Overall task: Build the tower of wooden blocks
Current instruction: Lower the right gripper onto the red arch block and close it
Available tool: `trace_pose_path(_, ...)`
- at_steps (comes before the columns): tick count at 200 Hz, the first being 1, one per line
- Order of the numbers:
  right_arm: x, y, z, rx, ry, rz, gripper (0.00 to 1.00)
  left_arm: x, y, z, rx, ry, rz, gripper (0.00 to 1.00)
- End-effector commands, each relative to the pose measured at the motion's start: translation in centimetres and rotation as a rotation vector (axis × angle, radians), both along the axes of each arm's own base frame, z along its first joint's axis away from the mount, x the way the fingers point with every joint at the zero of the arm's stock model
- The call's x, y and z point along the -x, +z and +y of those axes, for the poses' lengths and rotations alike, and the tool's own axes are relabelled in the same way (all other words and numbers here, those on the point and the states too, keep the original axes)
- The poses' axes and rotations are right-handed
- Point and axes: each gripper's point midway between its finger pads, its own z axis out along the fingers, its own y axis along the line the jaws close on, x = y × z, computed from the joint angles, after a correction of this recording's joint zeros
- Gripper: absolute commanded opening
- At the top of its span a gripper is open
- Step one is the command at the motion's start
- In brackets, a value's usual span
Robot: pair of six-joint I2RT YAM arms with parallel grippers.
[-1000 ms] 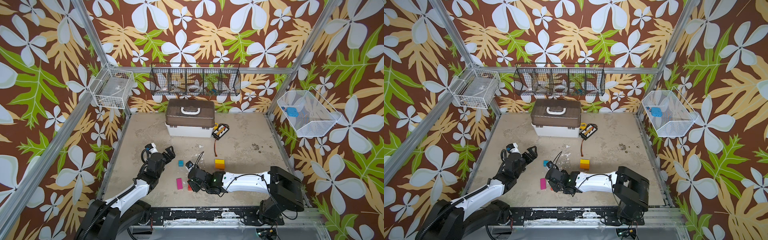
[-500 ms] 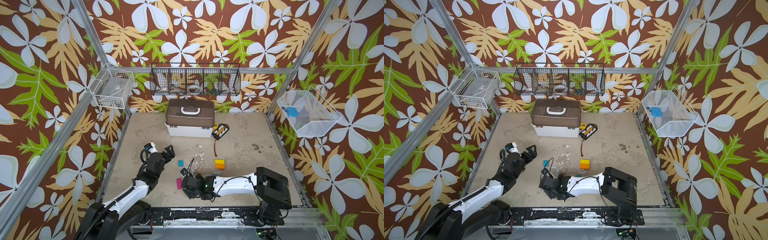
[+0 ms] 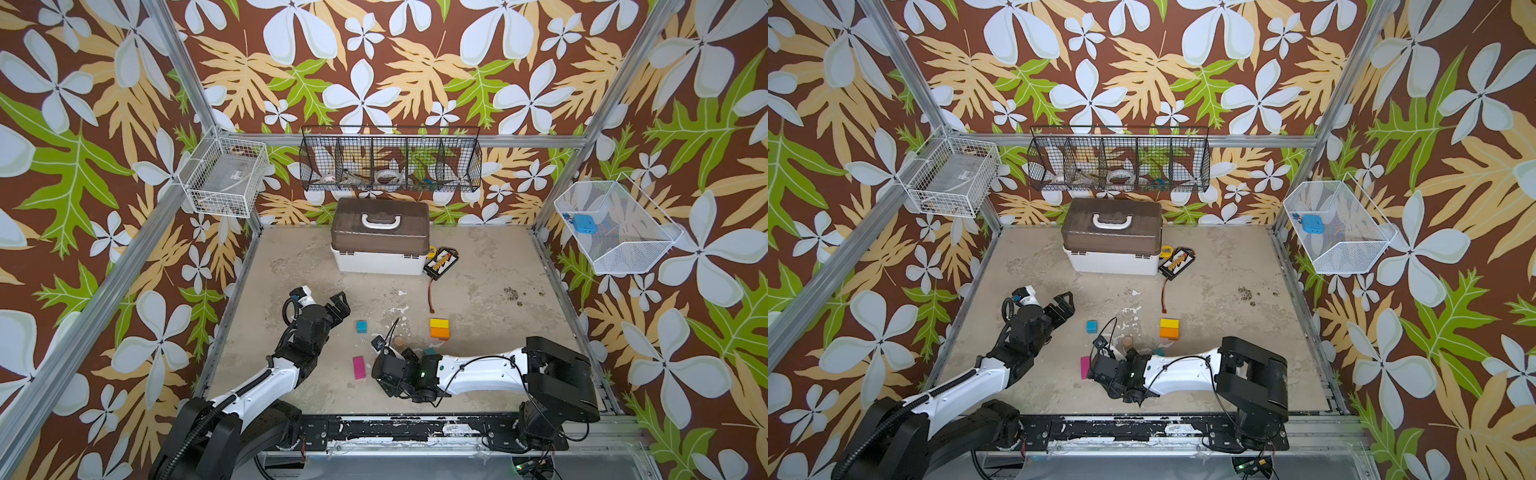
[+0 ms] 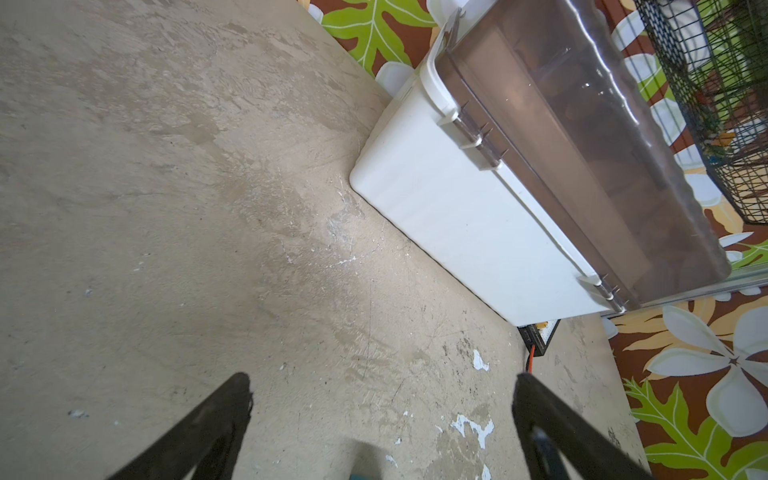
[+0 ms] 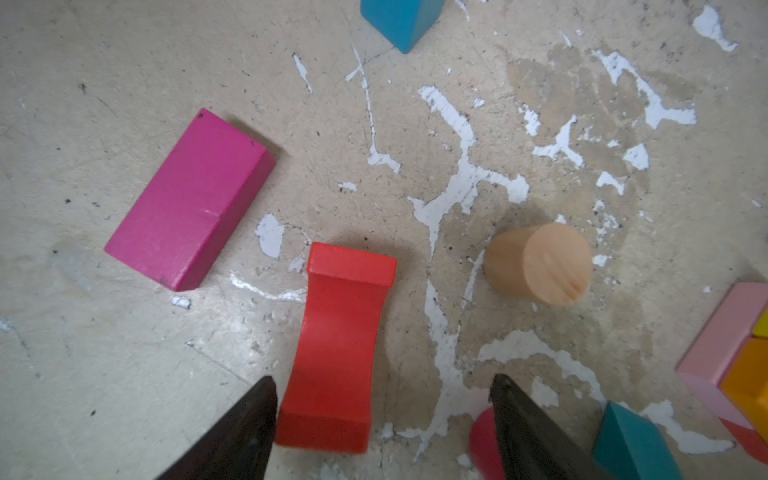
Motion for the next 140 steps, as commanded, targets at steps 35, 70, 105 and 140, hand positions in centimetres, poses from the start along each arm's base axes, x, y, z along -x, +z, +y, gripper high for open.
trace_pose_path(35,0.4,-1.3,1.6,0.008,0.013,0.052,0.70,-0.3,0.3,-0.6,0.013,-0.024,-0.008,0.98)
trace_pose_path(70,0.3,-1.4,1.9,0.009,0.008,0.055,0.64,-0.2,0.6,-0.4,0.019,-0.019,-0.020,0.98)
trace_pose_path(105,0.4,-2.2,2.3,0.028,0.007,0.077,0.57,-0.3,0.7,-0.5,0.015,-0.023,-0.021,0.97)
trace_pose_path(140,0.3,-2.2,2.5,0.022,0.004,0.075,0.48,-0.3,0.7,-0.5,0.019,-0.021,-0.027,0.98)
